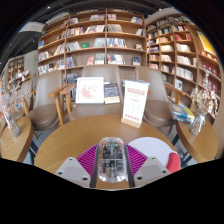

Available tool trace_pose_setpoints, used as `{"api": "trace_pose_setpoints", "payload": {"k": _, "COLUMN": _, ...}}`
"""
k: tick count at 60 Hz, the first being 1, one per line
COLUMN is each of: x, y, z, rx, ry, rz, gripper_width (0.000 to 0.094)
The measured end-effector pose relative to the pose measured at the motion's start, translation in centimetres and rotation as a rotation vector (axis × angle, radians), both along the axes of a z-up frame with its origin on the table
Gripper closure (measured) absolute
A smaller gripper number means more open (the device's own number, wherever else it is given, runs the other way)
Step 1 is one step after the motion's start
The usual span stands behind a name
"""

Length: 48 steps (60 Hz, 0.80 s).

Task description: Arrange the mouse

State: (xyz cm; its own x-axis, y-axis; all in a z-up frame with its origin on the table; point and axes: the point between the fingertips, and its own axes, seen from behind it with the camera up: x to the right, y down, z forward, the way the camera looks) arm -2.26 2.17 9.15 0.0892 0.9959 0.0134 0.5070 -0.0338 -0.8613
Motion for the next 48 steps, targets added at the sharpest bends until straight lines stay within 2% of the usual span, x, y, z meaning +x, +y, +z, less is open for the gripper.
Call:
{"api": "trace_pose_setpoints", "payload": {"k": 9, "x": -1.7, "y": 8.9, "z": 0.4, "rx": 0.107, "ry": 0.011, "rz": -0.072, "gripper_width": 0.0507}}
{"api": "trace_pose_setpoints", "payload": {"k": 19, "x": -2.7, "y": 14.4, "z": -4.5, "rx": 0.066, "ry": -0.055, "rz": -0.123, "gripper_width": 0.0508}}
{"api": "trace_pose_setpoints", "payload": {"k": 24, "x": -3.0, "y": 14.9, "z": -6.7, "rx": 0.035, "ry": -0.080, "rz": -0.099, "gripper_width": 0.0508}}
{"api": "trace_pose_setpoints", "payload": {"k": 32, "x": -3.4, "y": 15.0, "z": -8.7, "rx": 0.054, "ry": -0.080, "rz": -0.081, "gripper_width": 0.0498}}
{"api": "trace_pose_setpoints", "payload": {"k": 39, "x": -3.3, "y": 14.3, "z": -9.8, "rx": 0.003, "ry": -0.080, "rz": -0.072, "gripper_width": 0.0415}}
{"api": "trace_pose_setpoints", "payload": {"k": 44, "x": -3.1, "y": 15.7, "z": -8.6, "rx": 0.048, "ry": -0.042, "rz": -0.118, "gripper_width": 0.0082}}
{"api": "trace_pose_setpoints", "payload": {"k": 48, "x": -2.4, "y": 16.2, "z": -6.9, "rx": 0.094, "ry": -0.020, "rz": -0.138, "gripper_width": 0.0103}}
